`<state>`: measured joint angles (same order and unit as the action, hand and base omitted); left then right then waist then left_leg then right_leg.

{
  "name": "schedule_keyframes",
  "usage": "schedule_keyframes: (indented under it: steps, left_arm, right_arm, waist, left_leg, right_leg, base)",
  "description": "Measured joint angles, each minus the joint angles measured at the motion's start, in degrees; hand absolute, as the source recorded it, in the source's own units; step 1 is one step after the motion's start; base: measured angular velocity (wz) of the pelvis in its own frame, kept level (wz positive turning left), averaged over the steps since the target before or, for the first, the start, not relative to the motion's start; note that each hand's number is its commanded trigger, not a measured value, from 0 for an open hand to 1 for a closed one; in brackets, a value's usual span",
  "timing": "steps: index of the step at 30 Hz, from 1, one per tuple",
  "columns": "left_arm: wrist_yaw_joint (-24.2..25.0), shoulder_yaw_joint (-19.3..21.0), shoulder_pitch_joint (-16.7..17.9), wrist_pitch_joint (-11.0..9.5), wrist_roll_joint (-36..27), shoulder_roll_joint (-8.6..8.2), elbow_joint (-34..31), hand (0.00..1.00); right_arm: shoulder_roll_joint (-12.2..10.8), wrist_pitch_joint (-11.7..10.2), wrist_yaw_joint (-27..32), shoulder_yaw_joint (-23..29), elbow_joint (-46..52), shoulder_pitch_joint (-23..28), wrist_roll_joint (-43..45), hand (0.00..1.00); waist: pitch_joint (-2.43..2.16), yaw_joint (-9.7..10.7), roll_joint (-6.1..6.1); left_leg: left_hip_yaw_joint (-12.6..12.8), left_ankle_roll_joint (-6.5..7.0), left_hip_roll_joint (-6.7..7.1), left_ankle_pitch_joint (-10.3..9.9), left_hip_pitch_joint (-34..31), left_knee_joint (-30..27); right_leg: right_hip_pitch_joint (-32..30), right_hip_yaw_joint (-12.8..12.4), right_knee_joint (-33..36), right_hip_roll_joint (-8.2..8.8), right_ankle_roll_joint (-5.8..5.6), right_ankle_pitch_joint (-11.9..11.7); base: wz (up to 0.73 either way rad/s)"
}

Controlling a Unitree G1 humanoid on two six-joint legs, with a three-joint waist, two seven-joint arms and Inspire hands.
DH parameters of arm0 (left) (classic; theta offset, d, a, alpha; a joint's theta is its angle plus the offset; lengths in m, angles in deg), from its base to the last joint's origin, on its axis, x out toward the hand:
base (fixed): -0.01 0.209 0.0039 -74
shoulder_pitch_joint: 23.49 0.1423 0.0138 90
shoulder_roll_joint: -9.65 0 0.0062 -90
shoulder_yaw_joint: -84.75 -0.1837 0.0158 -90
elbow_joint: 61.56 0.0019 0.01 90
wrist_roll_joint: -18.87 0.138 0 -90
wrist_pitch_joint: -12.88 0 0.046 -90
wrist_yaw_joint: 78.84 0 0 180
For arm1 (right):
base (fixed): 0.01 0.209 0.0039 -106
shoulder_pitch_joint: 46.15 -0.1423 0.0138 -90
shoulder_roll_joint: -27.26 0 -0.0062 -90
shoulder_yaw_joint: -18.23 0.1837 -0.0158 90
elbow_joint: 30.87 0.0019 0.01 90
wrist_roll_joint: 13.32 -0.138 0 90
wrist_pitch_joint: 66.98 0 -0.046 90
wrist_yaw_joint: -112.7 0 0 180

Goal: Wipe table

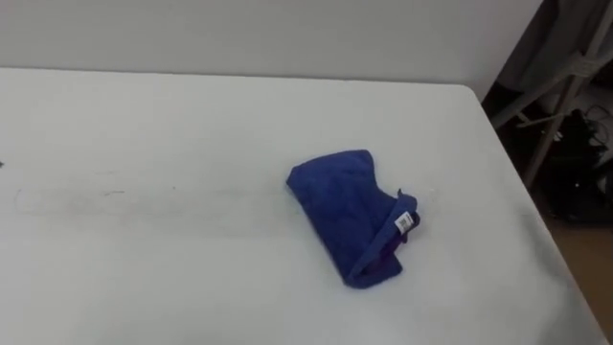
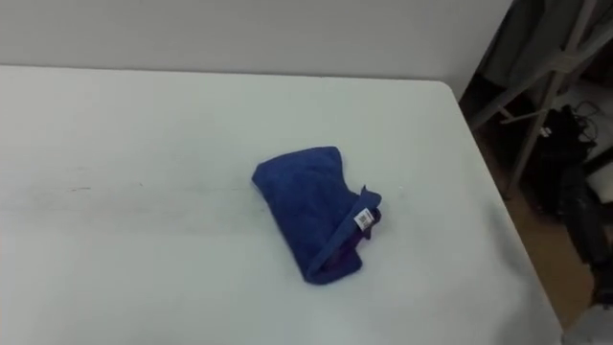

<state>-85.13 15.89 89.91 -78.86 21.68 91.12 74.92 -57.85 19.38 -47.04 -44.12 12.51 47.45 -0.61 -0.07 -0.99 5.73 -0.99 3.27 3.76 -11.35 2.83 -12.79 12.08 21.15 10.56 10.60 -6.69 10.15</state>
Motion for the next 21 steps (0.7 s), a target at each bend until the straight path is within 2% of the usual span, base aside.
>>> schedule_keyframes:
  steps: [4, 9, 13, 17, 21]
  left_arm:
    - [-2.0, 1.4, -0.2, 0.0, -0.1, -0.03, 0.4, 0.00]
    - [-2.0, 1.4, -0.1, 0.1, 0.1, 0.00, 0.5, 0.00]
    - [-2.0, 1.3, -0.7, 0.7, 0.1, -0.02, 2.1, 0.00]
    - [-1.6, 0.7, -0.4, 2.0, 0.0, -0.02, 3.2, 0.00]
    - [-1.5, 0.4, -0.1, 3.2, 0.1, -0.05, 3.2, 0.00]
  right_arm:
    - [0.5, 0.2, 2.0, 3.1, -10.8, 1.0, -10.0, 0.00]
    - [0.5, 1.3, 2.8, 6.2, -18.6, 3.4, -19.9, 0.00]
    - [0.4, 2.6, 3.4, 7.3, -24.2, 5.7, -22.3, 0.00]
    - [-0.6, 4.2, 3.4, 7.2, -27.0, 8.5, -24.6, 0.00]
    - [-3.3, 6.7, 2.1, 2.5, -27.5, 10.8, -23.3, 0.00]
  waist:
    - [-0.03, 0.9, 0.06]
    - [0.01, 2.4, 0.00]
    - [0.04, 3.1, -0.51]
    - [-0.28, 3.3, -1.00]
    - [-0.35, 3.5, -1.43]
  left_leg:
    - [0.0, -0.09, -0.06, -0.1, -0.1, 0.0]
    - [0.1, -0.14, -0.09, -0.4, -0.7, -0.2]
    - [0.1, -0.11, -0.12, -0.6, -1.2, -0.9]
    - [0.0, -0.18, -0.24, -0.7, -0.6, -0.9]
    - [-0.1, -0.34, -0.50, -0.7, -0.3, -0.9]
  right_leg:
    - [0.1, -0.4, 0.0, -0.11, 0.00, 0.0]
    - [-0.2, 0.1, 0.0, -0.12, 0.00, 0.0]
    - [-0.5, -0.5, 0.0, -0.20, 0.00, 0.0]
    - [-0.1, -0.6, 0.1, -0.26, 0.00, 0.0]
    - [0.2, -0.6, 0.0, -0.51, 0.00, 0.0]
  base:
    - [-0.01]
    - [-0.02]
    - [-0.01]
    - [-0.01]
    - [-0.02]
